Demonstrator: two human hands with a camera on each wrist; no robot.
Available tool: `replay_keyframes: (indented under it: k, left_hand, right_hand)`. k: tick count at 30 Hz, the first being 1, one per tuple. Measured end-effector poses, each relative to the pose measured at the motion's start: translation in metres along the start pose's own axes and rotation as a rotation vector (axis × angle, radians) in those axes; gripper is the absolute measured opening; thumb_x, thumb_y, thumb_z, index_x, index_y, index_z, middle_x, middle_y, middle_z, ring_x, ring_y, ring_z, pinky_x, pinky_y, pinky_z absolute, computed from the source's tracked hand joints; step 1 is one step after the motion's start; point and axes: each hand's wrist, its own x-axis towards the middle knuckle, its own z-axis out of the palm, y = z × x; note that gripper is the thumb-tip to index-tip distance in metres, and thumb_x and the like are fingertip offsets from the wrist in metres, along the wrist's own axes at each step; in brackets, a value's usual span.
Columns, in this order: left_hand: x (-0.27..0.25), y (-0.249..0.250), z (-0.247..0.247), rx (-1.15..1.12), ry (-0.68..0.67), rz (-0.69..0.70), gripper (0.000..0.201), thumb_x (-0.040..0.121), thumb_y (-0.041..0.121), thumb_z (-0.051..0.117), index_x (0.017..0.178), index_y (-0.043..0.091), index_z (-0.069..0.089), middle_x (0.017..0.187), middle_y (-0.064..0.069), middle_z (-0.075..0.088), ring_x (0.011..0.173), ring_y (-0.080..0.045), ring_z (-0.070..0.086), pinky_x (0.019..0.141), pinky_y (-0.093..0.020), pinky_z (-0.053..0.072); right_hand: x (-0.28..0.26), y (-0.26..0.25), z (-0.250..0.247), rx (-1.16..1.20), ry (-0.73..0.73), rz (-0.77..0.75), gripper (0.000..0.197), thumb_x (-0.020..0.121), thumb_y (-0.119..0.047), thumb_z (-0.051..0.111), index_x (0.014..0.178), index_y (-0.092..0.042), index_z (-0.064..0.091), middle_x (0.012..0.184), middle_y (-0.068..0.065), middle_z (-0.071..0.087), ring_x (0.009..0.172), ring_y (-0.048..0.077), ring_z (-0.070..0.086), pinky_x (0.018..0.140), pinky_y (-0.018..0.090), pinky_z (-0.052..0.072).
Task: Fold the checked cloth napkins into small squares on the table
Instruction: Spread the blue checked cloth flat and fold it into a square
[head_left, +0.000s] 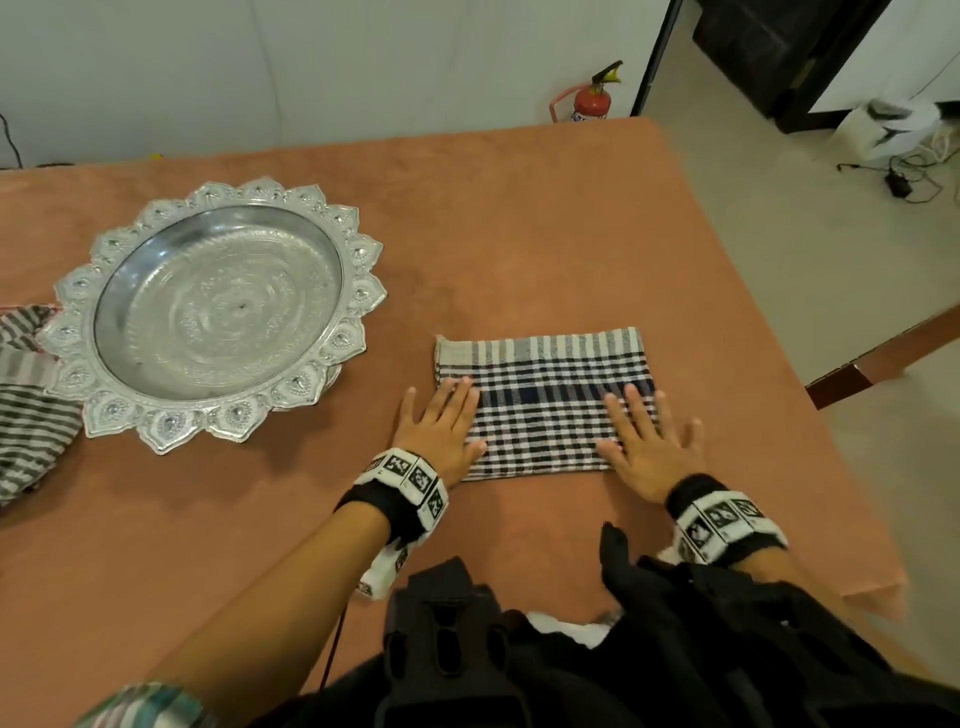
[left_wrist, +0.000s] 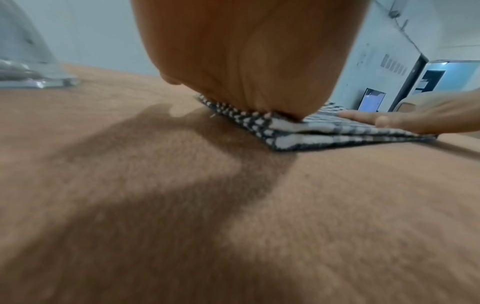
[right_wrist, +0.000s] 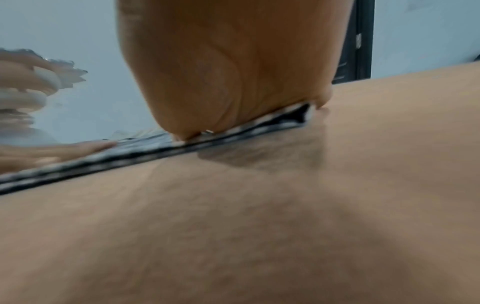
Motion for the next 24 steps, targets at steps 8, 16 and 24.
replay_keyframes:
  k: [8, 16, 24]
  left_hand:
    - [0.04, 0.041, -0.035, -0.054, 0.05, -0.025, 0.064, 0.099, 0.047, 0.019, 0.149, 0.017, -0.008, 0.158, -0.001, -0.015, 0.145, -0.019, -0.016, 0.114, -0.052, -0.009]
    - [0.035, 0.012, -0.024, -0.111, 0.002, -0.091, 0.064, 0.098, 0.048, 0.014, 0.148, 0.019, -0.013, 0.156, 0.004, -0.021, 0.144, -0.012, -0.019, 0.114, -0.052, -0.012]
    - [-0.015, 0.014, -0.008, 0.004, 0.13, 0.19, 0.067, 0.092, 0.044, 0.046, 0.147, 0.015, 0.02, 0.157, -0.007, 0.013, 0.145, -0.024, 0.013, 0.119, -0.04, 0.009]
  right_hand:
    - [0.048, -0.055, -0.042, -0.004, 0.119, -0.127, 0.059, 0.1, -0.041, 0.022, 0.149, -0.029, -0.009, 0.157, 0.002, -0.02, 0.144, 0.028, -0.02, 0.114, 0.059, -0.006]
    - [0.064, 0.013, -0.039, 0.124, 0.073, 0.031, 0.06, 0.095, -0.059, 0.014, 0.146, -0.04, -0.011, 0.155, -0.01, -0.022, 0.145, 0.02, -0.018, 0.115, 0.056, -0.004]
    - [0.003, 0.016, -0.007, 0.187, 0.367, 0.071, 0.056, 0.091, -0.028, 0.048, 0.142, -0.018, 0.027, 0.141, 0.011, 0.036, 0.127, 0.03, 0.036, 0.1, 0.045, 0.04]
